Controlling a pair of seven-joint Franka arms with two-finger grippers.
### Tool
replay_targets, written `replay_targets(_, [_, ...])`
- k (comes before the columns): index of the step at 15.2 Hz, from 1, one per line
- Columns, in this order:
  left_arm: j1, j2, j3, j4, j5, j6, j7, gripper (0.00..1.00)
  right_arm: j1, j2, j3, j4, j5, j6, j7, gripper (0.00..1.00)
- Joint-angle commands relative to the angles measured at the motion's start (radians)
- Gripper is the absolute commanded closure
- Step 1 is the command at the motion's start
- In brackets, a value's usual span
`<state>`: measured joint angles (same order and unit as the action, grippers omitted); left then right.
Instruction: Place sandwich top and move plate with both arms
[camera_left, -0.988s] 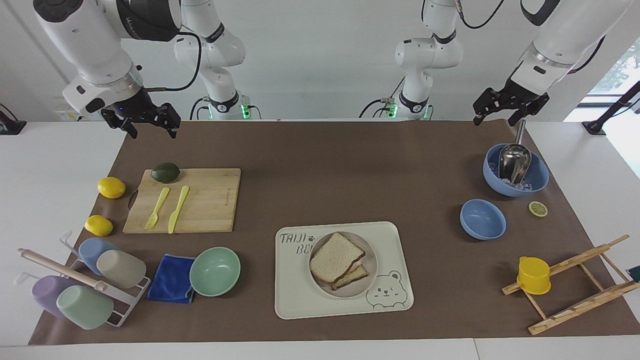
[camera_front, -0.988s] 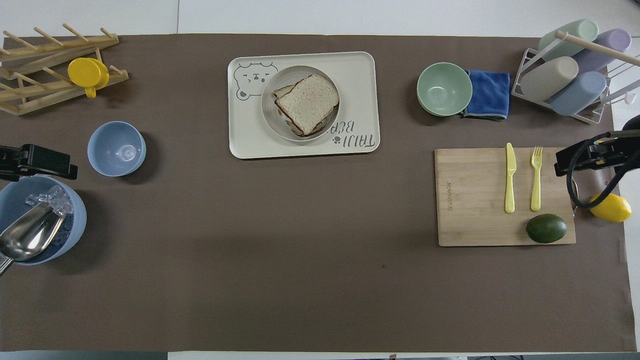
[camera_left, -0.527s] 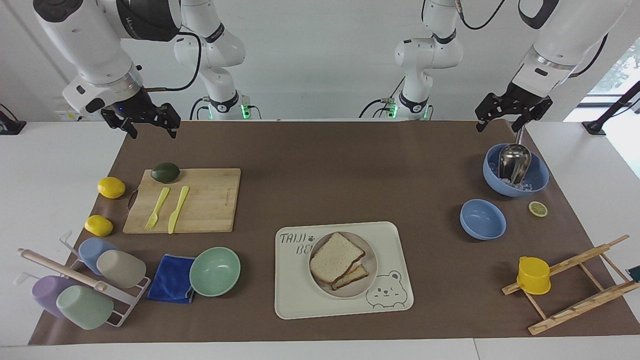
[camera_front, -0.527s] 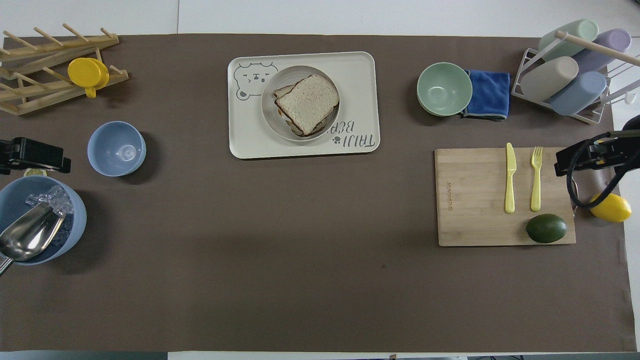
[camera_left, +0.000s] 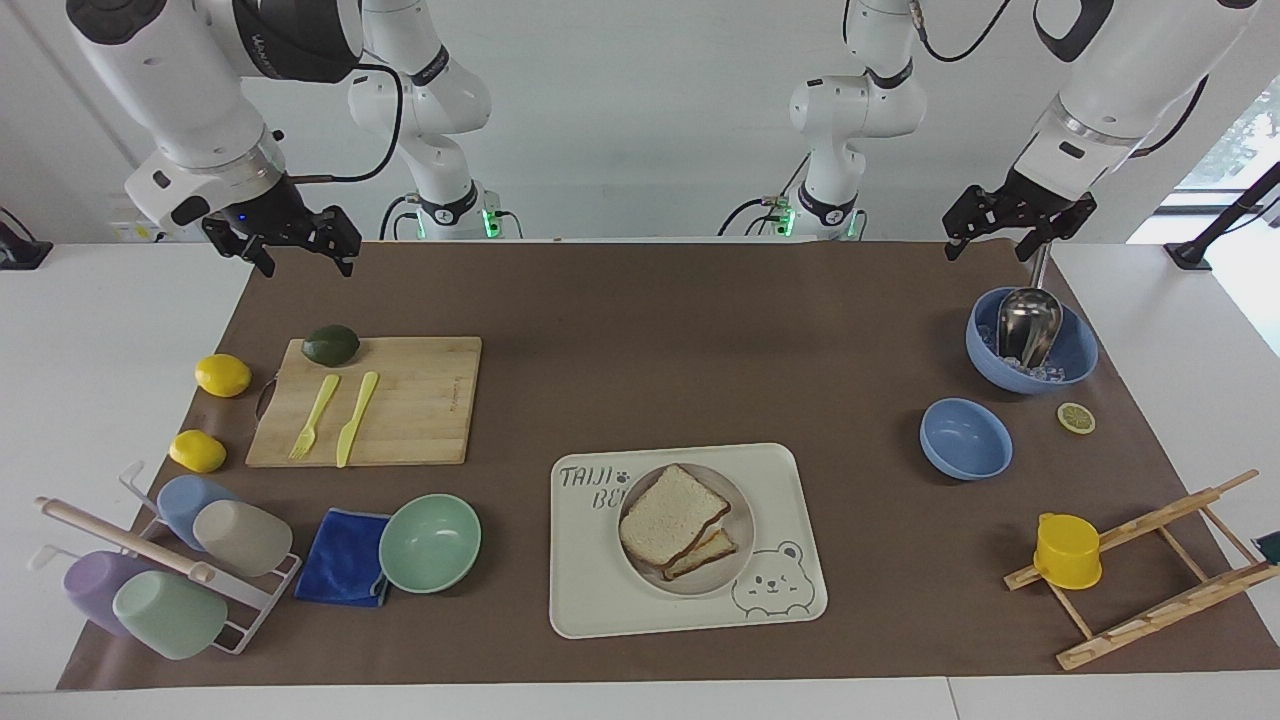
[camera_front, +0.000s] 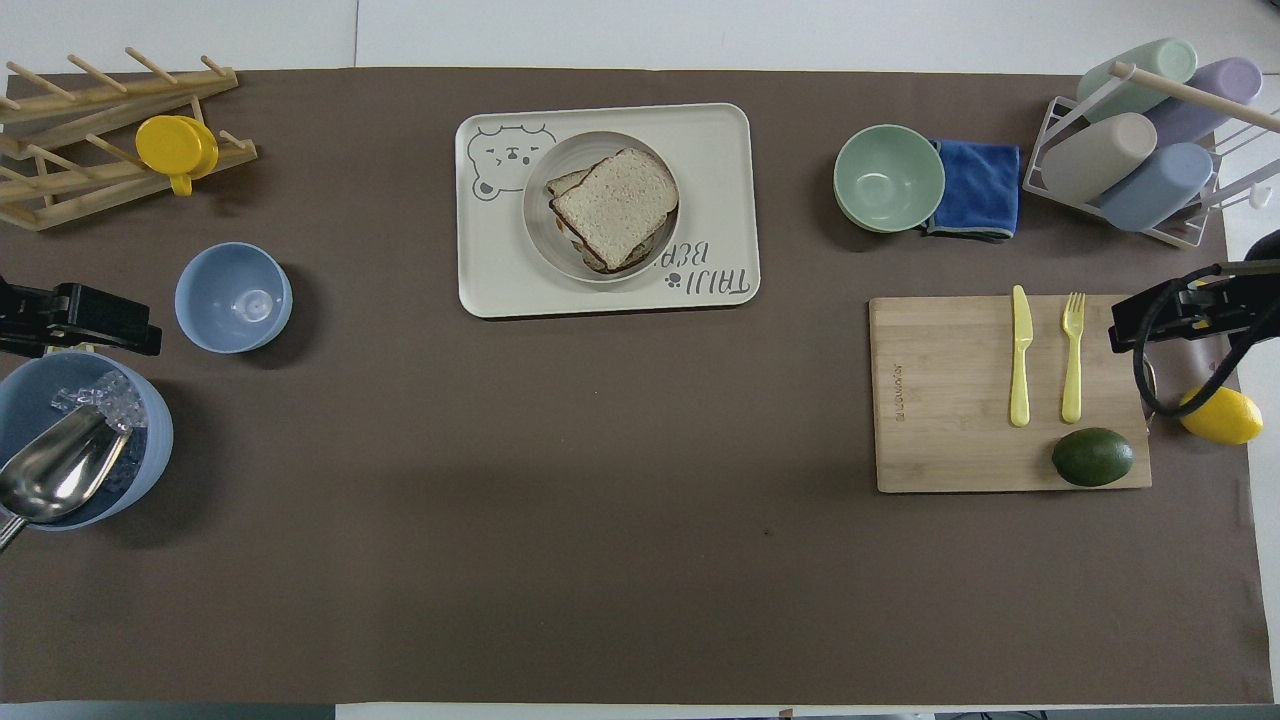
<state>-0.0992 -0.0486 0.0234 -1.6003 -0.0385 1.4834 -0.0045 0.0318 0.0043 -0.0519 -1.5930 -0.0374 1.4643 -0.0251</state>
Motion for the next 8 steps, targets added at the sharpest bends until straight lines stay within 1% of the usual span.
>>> replay_targets(1, [-0.01,-0.019,0.007,-0.021,0.022,0.018,0.003,0.0,-0.01,-0.023,0.006,-0.024,0.019,-0.001,0.011,0.0])
replay_targets(8, [0.0,-0.019,0.007,-0.015,0.02,0.02,0.009,0.0,-0.01,-0.023,0.006,-0.024,0.019,-0.001,0.011,0.0])
